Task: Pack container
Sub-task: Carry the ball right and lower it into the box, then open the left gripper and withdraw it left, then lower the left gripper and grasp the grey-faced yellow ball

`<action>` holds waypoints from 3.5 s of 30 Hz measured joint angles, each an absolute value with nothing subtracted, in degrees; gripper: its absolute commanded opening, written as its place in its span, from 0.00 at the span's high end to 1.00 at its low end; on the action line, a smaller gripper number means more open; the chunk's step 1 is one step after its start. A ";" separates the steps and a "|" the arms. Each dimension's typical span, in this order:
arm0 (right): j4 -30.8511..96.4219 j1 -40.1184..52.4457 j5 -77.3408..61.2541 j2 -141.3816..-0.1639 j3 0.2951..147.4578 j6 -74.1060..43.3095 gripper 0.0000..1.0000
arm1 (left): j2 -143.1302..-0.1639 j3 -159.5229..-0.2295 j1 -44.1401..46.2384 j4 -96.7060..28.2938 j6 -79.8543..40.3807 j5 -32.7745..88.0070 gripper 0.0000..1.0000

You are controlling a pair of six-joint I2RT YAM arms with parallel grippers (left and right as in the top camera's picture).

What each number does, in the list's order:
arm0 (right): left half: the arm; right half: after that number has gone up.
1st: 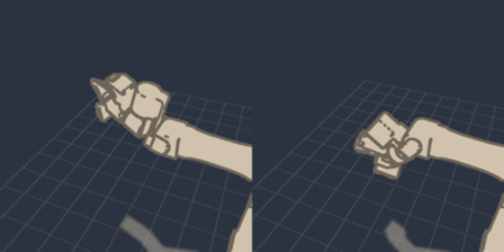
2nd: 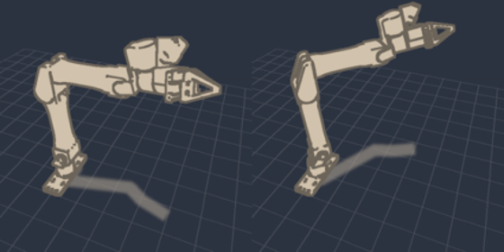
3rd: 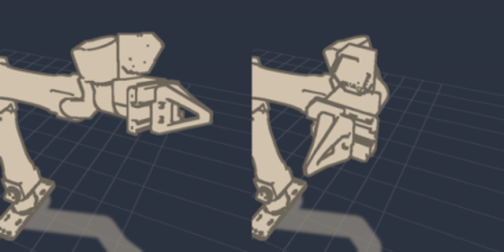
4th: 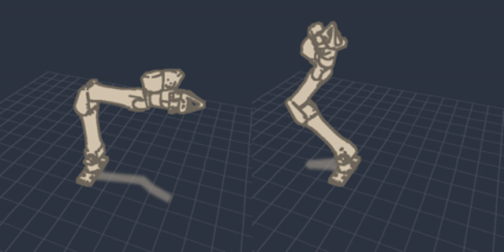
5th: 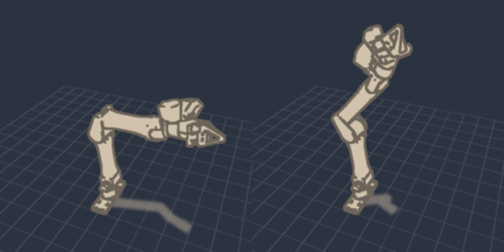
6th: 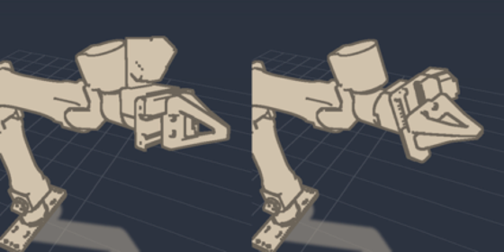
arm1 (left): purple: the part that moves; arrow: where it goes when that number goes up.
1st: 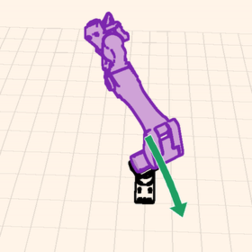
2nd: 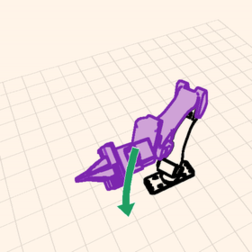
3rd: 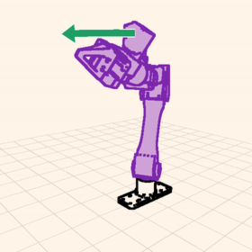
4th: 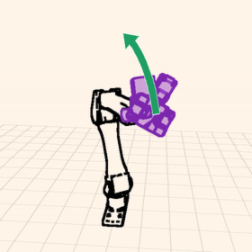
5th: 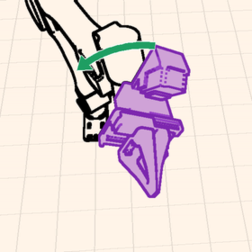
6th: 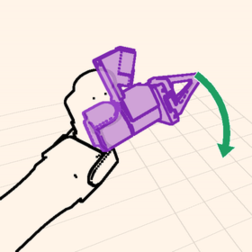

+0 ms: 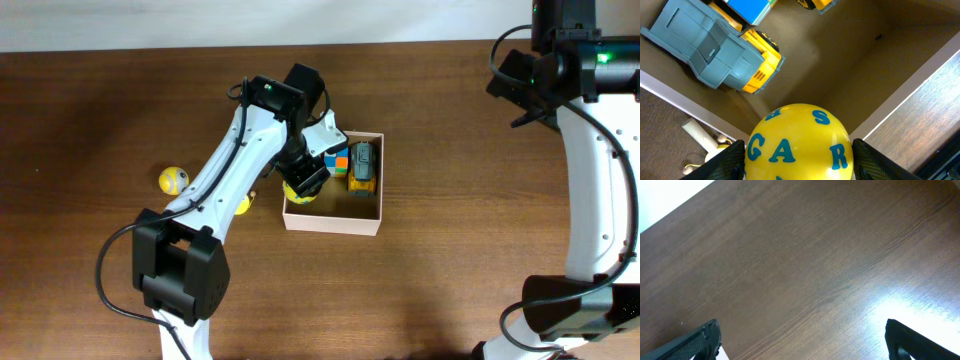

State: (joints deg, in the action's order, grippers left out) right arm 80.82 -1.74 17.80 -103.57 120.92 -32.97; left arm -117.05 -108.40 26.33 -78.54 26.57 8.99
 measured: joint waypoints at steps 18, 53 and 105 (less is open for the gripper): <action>80.82 -1.74 17.80 -103.57 120.92 -33.01 0.01 | -117.05 -108.57 25.78 -78.52 23.62 3.03 0.13; 80.82 -1.74 17.80 -103.57 120.92 -32.99 0.01 | -117.03 -98.80 -8.29 -66.78 4.43 -1.10 0.01; 80.82 -1.74 17.80 -103.57 120.92 -33.01 0.01 | -127.98 -96.73 -8.51 -60.31 3.64 -2.42 0.50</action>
State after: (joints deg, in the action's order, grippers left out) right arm 80.82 -1.74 17.80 -103.57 120.92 -33.01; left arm -127.98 -96.73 -8.51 -60.31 3.64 -2.42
